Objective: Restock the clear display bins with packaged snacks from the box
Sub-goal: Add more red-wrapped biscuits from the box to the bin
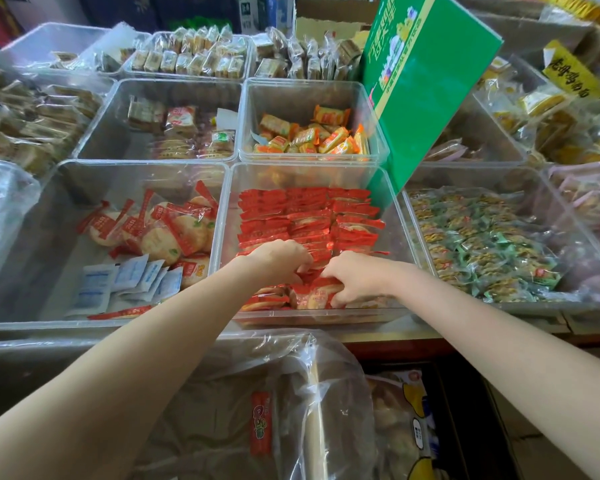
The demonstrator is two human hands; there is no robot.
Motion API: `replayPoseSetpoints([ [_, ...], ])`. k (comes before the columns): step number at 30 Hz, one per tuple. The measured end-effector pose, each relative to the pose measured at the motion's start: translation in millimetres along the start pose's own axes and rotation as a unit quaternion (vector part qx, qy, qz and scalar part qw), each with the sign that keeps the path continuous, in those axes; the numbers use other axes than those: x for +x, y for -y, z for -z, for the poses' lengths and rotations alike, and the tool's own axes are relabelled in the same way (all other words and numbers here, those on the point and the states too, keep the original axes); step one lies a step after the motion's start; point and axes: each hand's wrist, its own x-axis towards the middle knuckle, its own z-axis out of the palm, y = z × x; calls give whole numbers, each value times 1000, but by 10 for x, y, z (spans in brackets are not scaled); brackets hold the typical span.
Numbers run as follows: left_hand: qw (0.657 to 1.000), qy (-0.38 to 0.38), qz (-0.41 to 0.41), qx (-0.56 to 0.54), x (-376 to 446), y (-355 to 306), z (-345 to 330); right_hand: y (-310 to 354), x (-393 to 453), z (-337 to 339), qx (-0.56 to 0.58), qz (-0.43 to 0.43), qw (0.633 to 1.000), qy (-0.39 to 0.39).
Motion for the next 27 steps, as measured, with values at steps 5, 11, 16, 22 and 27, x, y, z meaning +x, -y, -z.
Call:
replayPoseSetpoints([
  [5,999,-15,15,-46,-23,-12,5,67,26,-18,-14,-2,999,32],
  [11,953,90,21,-288,-216,-148,184,122,8,-19,-40,13,998,41],
  [16,981,137,38,-134,-222,-309,93,-30,-283,227,115,36,992,-23],
  [22,983,123,39,-132,64,-359,422,-641,-507,551,191,-75,978,-47],
  [27,989,63,-47,-127,223,-821,245,-778,-597,377,204,-70,976,-25],
])
